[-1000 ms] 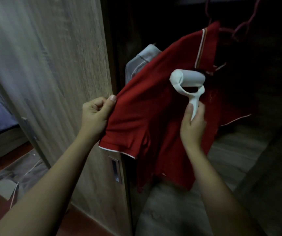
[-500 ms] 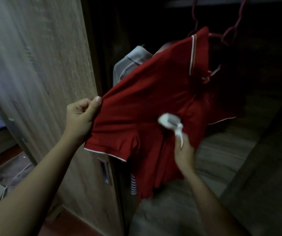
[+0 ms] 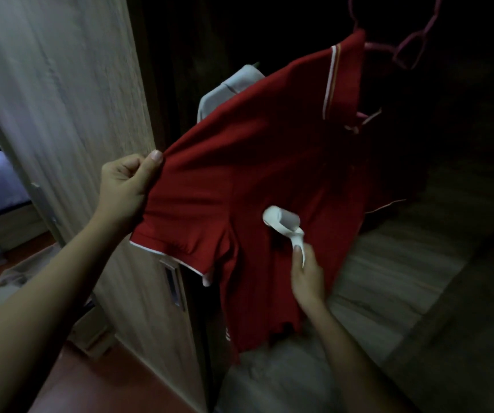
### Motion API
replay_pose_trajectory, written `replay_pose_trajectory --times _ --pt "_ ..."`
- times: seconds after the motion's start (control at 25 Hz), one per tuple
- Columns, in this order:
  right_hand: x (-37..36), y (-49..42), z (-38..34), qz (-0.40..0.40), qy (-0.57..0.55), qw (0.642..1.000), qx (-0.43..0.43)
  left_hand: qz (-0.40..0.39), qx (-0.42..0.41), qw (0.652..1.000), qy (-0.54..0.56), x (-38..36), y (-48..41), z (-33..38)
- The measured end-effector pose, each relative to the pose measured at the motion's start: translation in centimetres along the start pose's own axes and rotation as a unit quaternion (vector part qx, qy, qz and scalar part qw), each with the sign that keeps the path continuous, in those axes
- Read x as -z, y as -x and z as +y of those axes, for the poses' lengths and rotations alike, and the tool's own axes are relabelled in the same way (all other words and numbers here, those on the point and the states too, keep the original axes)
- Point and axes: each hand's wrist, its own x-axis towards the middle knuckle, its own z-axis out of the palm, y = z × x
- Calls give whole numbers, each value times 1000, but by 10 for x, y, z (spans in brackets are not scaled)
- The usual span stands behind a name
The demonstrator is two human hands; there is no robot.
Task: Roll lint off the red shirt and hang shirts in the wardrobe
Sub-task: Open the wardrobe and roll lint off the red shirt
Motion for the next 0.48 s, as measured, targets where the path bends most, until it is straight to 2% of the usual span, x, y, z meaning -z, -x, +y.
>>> replay_pose_trajectory --times 0.12,0.28,0.36,0.48 --pt "24 -35 -5 91 -28 995 -36 8 -3 1000 -18 -3 0 1" --pt "93 -131 -35 197 -38 979 -37 4 1 1000 -6 -1 1 2" --pt "119 -167 -45 207 -45 976 -45 7 5 1000 -10 -2 0 2" --pt "108 -170 -20 159 -56 986 -13 12 2 999 -30 -3 1 4"
